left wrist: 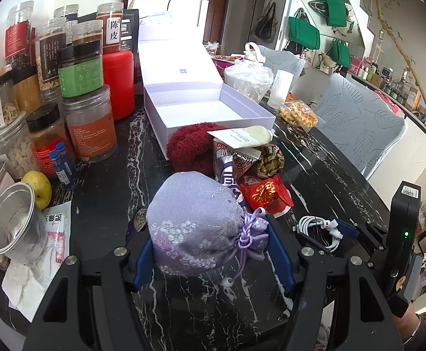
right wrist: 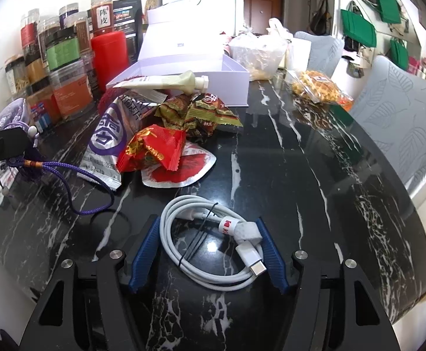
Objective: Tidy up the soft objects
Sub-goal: 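Lift and carry the sachet and cable over the open white box with both grippers, then open the left gripper to drop the sachet in the box while the right gripper releases the cable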
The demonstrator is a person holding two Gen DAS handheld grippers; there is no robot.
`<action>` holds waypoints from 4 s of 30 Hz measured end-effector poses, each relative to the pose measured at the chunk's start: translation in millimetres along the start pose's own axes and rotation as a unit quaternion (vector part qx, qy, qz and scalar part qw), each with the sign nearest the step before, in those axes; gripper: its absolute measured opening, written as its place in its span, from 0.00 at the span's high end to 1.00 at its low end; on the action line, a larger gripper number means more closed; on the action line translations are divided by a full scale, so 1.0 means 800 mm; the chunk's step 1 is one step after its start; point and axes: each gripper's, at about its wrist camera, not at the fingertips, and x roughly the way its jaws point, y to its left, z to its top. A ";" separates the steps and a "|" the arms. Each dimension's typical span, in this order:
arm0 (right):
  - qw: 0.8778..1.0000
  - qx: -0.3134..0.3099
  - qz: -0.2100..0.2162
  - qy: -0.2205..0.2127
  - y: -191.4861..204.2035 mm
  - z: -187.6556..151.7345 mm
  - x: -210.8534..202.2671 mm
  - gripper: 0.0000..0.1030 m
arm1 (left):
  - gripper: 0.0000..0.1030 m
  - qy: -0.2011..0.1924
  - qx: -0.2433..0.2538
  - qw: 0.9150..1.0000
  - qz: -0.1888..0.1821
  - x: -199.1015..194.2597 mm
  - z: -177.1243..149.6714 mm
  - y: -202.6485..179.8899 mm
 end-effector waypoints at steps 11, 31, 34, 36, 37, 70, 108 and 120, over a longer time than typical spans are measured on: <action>1.000 0.007 0.003 -0.025 -0.008 0.017 -0.029 0.36 | 0.35 -0.019 0.006 1.000 -0.011 -0.012 0.019 -0.010; 0.993 -0.022 0.017 -0.114 -0.018 0.124 -0.086 0.36 | 0.35 -0.105 0.050 0.993 -0.007 -0.034 0.120 -0.034; 0.991 -0.032 0.016 -0.125 -0.018 0.142 -0.086 0.36 | 0.35 -0.114 0.050 0.992 -0.006 -0.029 0.136 -0.030; 0.990 -0.036 0.018 -0.132 -0.017 0.156 -0.085 0.36 | 0.35 -0.118 0.049 0.992 -0.003 -0.025 0.145 -0.028; 0.990 -0.038 0.020 -0.134 -0.017 0.163 -0.084 0.36 | 0.35 -0.119 0.049 0.992 -0.003 -0.023 0.150 -0.026; 0.980 -0.076 0.048 -0.175 -0.034 0.339 0.017 0.36 | 0.35 -0.154 0.040 0.987 0.020 0.097 0.314 0.009; 0.988 -0.079 0.051 -0.125 -0.023 0.392 0.144 0.24 | 0.32 -0.037 0.033 0.996 0.069 0.260 0.346 0.061; 0.989 -0.069 0.040 -0.124 -0.028 0.394 0.139 0.24 | 0.32 -0.038 0.035 0.994 0.092 0.256 0.347 0.065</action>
